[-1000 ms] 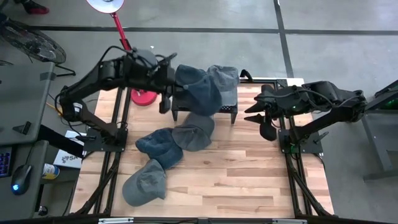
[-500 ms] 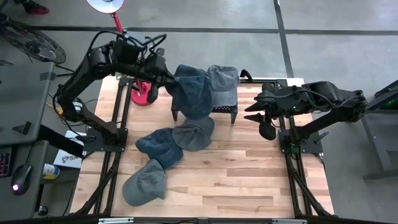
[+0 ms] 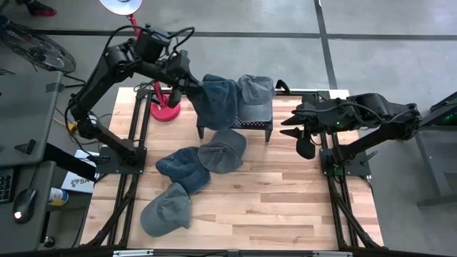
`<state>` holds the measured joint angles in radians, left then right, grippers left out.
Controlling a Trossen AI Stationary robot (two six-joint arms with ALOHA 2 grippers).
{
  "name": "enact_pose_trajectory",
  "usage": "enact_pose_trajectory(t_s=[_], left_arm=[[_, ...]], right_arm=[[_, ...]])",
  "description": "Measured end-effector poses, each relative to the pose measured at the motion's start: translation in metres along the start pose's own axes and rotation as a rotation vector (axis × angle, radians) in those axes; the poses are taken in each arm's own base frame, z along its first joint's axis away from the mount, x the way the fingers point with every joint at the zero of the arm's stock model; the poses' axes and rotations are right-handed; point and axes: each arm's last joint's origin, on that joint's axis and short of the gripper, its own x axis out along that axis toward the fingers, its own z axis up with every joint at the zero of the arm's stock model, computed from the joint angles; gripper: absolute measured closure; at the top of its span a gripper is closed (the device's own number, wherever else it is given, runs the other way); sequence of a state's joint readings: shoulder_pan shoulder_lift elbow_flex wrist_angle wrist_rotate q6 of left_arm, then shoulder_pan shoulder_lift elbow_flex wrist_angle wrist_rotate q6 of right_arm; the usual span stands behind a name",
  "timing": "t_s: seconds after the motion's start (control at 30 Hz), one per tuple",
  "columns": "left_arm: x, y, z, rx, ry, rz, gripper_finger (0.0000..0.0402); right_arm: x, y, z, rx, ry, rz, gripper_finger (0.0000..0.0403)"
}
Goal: Pick & Place hat
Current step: Stack the right blue cap on top of the blue cap on the shelf
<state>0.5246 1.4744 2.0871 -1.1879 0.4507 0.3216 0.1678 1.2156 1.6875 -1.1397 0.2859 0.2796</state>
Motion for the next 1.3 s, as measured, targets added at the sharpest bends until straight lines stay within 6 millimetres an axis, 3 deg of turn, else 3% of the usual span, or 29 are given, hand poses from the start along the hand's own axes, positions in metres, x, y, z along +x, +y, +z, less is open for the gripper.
enact_pose_trajectory(t_s=[0.67,1.3], left_arm=[[0.025,0.05,-0.016,-0.065,0.045,-0.023,0.0398],[0.028,0.053,-0.02,-0.027,0.095,-0.004,0.0398]], right_arm=[[0.0,0.0,0.0,0.008,0.0,0.0,0.029],[0.0,-0.001,0.0,0.008,-0.011,-0.04,0.029]])
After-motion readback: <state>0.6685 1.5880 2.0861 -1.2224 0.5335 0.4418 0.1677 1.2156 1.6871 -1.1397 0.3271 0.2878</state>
